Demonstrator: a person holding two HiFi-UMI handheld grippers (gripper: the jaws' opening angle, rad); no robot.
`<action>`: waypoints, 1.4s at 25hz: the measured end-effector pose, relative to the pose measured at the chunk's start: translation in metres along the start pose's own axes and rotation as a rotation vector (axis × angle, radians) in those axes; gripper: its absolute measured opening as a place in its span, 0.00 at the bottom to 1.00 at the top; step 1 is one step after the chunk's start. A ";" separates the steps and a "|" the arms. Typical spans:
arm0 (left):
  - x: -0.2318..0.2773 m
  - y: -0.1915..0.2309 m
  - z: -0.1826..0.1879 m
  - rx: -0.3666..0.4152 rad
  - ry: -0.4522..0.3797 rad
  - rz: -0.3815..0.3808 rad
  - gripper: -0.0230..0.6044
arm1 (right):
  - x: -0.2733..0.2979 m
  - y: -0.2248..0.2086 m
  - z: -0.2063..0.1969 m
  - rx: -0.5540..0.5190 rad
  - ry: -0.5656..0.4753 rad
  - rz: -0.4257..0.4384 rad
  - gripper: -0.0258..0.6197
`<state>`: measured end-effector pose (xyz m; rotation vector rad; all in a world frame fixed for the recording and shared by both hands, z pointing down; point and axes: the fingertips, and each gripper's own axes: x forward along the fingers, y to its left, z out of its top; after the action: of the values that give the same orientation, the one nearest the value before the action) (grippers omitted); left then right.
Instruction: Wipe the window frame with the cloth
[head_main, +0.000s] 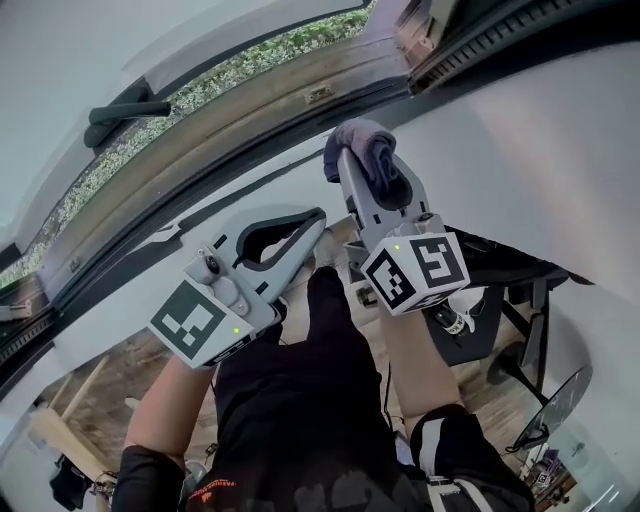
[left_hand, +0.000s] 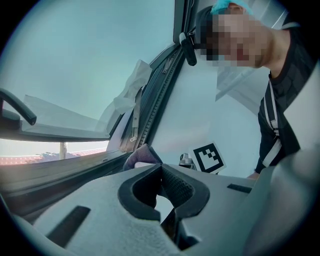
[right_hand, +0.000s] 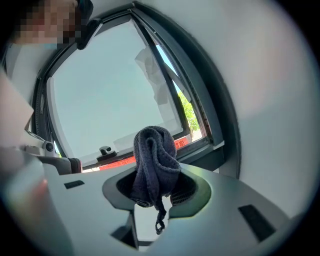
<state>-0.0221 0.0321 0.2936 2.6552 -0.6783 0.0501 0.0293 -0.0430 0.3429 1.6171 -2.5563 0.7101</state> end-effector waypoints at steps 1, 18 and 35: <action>0.003 -0.002 0.003 0.010 -0.006 -0.004 0.07 | -0.002 -0.002 0.006 -0.005 -0.009 -0.002 0.22; 0.057 -0.023 0.055 0.094 -0.046 -0.046 0.07 | -0.038 -0.053 0.110 -0.070 -0.170 -0.066 0.22; 0.087 -0.027 0.083 0.097 -0.017 -0.069 0.07 | -0.048 -0.070 0.163 -0.070 -0.250 -0.084 0.22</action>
<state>0.0622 -0.0176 0.2191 2.7726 -0.6039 0.0416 0.1460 -0.0911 0.2096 1.8847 -2.6210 0.4316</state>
